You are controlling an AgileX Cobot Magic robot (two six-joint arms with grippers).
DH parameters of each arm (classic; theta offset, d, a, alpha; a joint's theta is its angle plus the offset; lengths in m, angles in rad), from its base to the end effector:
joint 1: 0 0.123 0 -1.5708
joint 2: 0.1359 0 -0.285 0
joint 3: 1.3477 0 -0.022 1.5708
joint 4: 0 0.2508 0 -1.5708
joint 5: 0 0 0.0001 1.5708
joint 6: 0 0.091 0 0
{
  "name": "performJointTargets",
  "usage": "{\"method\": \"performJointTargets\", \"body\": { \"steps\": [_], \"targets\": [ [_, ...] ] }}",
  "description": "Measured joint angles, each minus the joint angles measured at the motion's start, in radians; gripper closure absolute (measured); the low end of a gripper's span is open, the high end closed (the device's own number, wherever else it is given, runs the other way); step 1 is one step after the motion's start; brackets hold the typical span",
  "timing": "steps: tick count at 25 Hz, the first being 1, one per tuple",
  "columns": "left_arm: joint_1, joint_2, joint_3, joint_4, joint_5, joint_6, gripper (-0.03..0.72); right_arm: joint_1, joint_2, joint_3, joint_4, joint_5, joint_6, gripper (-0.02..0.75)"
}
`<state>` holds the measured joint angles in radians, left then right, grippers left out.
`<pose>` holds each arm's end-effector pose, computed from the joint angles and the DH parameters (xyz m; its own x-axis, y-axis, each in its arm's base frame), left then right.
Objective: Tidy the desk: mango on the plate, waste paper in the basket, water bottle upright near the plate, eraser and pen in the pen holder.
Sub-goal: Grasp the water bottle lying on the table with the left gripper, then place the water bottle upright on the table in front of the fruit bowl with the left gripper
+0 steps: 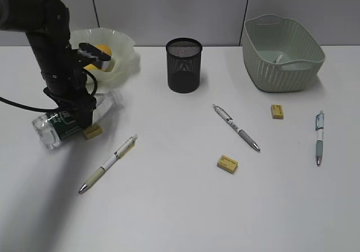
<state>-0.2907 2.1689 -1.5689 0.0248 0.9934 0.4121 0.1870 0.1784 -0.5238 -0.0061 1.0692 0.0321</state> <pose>0.4087 -0.1203 0.1399 -0.7529 0.6562 -0.0504 0.6546 0.7546 0.0456 0.0203 0.0033 0.2820 -0.5891 -0.0818 -0.8039 -0.1646 0.9862 0.0203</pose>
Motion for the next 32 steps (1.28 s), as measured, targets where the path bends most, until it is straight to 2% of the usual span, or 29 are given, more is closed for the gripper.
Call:
{"method": "performJointTargets", "body": {
  "steps": [12,23,29,32],
  "targets": [
    [0.0,-0.014,0.0,0.001,0.01,0.0,0.197,0.0,0.0,0.0,0.0,0.0,0.0,0.212],
    [0.003,-0.133,0.0,-0.025,0.034,-0.022,0.198,0.0,0.0,0.0,0.0,0.0,0.0,0.217],
    [0.071,-0.217,0.022,-0.23,0.041,-0.032,0.198,0.0,0.0,0.0,0.0,0.0,0.0,0.217],
    [0.106,-0.273,0.044,-0.253,0.043,-0.034,0.198,0.0,0.0,0.0,0.0,0.0,0.0,0.218]
  ]
}}
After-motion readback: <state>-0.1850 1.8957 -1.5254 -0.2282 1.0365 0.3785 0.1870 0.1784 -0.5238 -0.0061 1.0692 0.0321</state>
